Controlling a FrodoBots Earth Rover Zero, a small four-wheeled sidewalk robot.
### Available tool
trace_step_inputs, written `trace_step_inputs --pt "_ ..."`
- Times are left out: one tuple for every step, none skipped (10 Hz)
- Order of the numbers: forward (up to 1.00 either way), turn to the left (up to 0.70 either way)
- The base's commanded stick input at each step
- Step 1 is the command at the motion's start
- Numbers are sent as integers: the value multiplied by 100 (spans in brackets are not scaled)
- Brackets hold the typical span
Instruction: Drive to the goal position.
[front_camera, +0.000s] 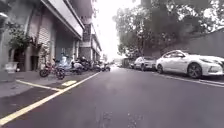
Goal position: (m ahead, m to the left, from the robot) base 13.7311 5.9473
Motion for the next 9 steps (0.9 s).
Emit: trace_step_inputs --pt "69 -9" --pt "69 -5" --pt "68 -1" --pt "68 0" --pt "70 0" --pt "68 0" --pt "68 0" --pt "70 0" --pt "68 0"
